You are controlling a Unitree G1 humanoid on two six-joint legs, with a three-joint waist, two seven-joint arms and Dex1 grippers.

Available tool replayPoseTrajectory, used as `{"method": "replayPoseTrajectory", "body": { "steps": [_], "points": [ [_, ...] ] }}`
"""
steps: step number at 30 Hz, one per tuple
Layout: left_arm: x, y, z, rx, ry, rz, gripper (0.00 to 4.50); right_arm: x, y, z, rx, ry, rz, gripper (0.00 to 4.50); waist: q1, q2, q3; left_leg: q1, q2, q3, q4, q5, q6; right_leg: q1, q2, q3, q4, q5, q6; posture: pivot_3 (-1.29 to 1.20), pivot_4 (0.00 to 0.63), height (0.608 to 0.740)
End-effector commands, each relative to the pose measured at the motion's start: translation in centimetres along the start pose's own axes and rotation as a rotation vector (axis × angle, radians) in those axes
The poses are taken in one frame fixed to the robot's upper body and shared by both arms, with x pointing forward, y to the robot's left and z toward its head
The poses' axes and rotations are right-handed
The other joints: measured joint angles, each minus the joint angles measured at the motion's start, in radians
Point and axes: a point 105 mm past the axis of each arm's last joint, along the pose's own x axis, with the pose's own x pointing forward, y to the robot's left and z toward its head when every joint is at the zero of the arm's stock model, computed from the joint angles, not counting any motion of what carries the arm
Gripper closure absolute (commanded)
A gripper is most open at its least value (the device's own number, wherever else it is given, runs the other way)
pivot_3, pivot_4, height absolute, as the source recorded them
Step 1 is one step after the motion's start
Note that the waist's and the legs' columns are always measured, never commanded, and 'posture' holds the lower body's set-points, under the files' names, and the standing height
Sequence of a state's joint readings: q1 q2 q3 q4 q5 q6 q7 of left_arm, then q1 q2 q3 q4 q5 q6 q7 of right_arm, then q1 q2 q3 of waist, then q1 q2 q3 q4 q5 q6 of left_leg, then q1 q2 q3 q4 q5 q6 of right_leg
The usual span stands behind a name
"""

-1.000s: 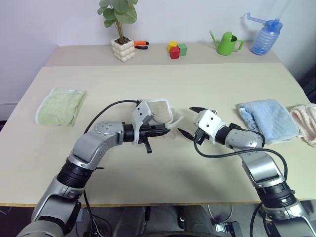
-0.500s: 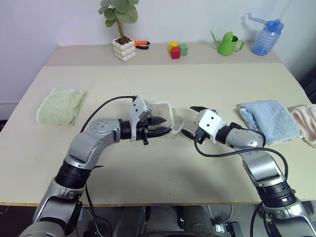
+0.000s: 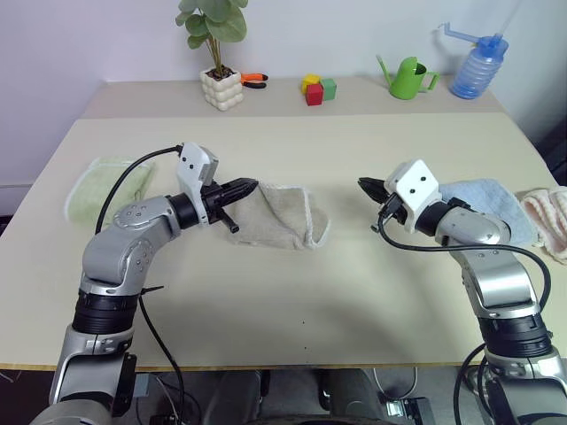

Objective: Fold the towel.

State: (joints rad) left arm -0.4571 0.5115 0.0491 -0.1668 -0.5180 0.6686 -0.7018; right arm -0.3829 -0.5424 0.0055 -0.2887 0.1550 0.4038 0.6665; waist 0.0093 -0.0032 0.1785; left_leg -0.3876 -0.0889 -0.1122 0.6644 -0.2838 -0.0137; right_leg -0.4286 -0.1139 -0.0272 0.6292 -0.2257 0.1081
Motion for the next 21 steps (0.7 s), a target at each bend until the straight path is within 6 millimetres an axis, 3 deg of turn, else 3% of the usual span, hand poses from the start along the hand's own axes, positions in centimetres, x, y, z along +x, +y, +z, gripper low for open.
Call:
{"method": "replayPoseTrajectory", "body": {
  "steps": [1, 6, 11, 21],
  "points": [
    [0.4, -0.7, 0.4, 0.036, -0.016, -0.026, 4.5, 1.9, 3.0, 2.7, 0.012, -0.097, 0.102, 4.38, 0.0, 0.0, 0.0, 0.0, 0.0, 0.0, 0.0, 0.0, 0.0, 0.0, 0.0, 0.0, 0.0, 0.0, 0.0, 0.0, 0.15, 0.732],
    [2.8, 0.1, -1.6, 0.033, 0.033, 0.013, 4.5, 5.1, 5.2, 1.6, 0.03, -0.061, 0.128, 4.38, 0.003, 0.0, 0.0, 0.0, -0.001, 0.0, 0.001, 0.002, -0.003, 0.0, 0.0, 0.0, 0.0, 0.0, 0.0, 0.0, 0.15, 0.732],
    [5.0, 1.2, -4.0, 0.06, 0.101, 0.074, 4.5, 6.9, 6.3, 0.4, 0.034, -0.028, 0.14, 4.38, 0.0, 0.0, 0.0, 0.0, -0.001, 0.0, 0.0, 0.003, -0.005, 0.0, 0.0, 0.0, 0.0, 0.0, 0.0, 0.0, 0.15, 0.732],
    [6.2, 1.0, -6.8, 0.01, 0.144, 0.108, 4.5, 7.8, 7.4, -1.6, 0.038, 0.03, 0.126, 4.38, -0.005, 0.0, 0.0, 0.0, -0.001, 0.0, 0.0, 0.003, -0.006, -0.001, 0.0, 0.0, 0.001, 0.0, 0.0, 0.0, 0.15, 0.732]
  ]
}}
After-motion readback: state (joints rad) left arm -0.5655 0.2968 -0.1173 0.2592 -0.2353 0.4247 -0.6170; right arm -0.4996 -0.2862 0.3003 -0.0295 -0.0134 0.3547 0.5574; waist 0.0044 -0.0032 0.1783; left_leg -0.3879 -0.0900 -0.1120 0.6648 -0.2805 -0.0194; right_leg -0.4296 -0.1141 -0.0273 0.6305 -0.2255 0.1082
